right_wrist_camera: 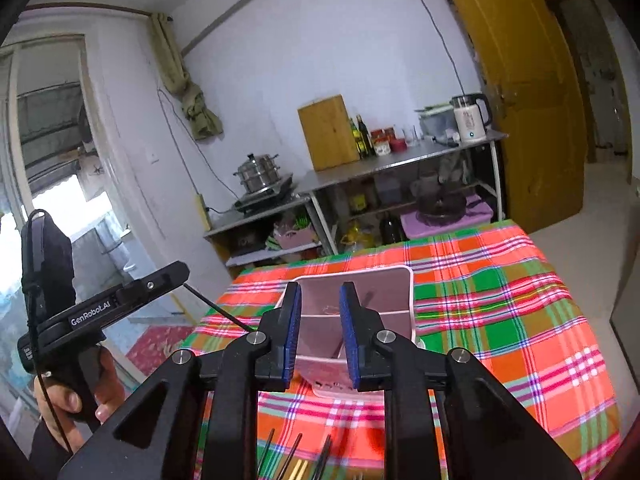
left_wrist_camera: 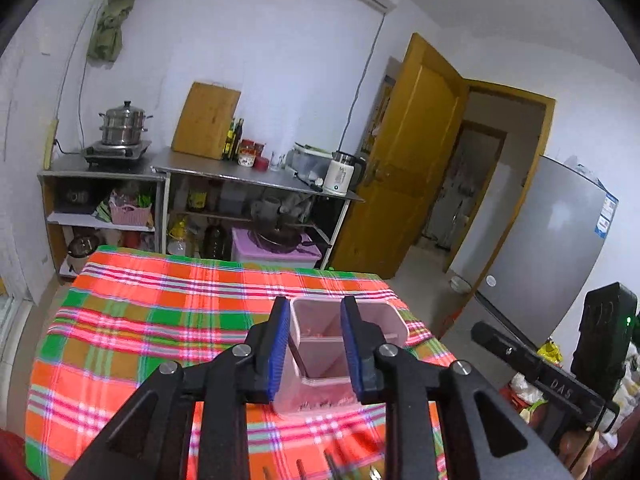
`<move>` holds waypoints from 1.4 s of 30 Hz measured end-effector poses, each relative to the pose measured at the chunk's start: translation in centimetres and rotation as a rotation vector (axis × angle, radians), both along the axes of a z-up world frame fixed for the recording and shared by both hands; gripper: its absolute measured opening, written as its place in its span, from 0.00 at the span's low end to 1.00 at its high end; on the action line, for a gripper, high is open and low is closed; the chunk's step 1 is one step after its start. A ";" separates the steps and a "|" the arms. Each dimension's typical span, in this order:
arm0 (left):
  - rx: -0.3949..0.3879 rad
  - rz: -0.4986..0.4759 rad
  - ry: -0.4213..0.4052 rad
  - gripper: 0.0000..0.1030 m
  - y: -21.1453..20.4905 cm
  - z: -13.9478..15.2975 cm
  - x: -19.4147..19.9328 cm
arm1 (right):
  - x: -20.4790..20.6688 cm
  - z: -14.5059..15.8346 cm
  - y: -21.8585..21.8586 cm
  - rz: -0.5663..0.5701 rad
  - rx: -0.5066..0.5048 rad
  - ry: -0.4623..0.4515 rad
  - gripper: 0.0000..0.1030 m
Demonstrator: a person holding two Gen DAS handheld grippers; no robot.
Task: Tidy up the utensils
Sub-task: 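Open both tools to drop the black chopsticks into the pink basket, then move both open tools back down to the remaining chopsticks on the cloth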
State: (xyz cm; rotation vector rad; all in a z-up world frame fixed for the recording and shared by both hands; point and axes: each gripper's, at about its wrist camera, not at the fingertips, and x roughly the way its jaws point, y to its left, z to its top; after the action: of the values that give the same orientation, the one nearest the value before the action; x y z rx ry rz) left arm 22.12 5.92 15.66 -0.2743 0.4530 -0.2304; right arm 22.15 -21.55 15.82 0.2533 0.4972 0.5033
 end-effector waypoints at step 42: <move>0.178 0.017 0.438 0.16 -4.1 -19.0 -6.9 | -9.4 -14.8 2.0 0.138 -0.148 0.320 0.16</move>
State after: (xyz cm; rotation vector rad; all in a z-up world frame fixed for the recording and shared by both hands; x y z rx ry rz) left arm 15.26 1.87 -3.37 -0.1526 0.8993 -0.1103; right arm 12.70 -19.57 1.04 0.1584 0.8648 0.5609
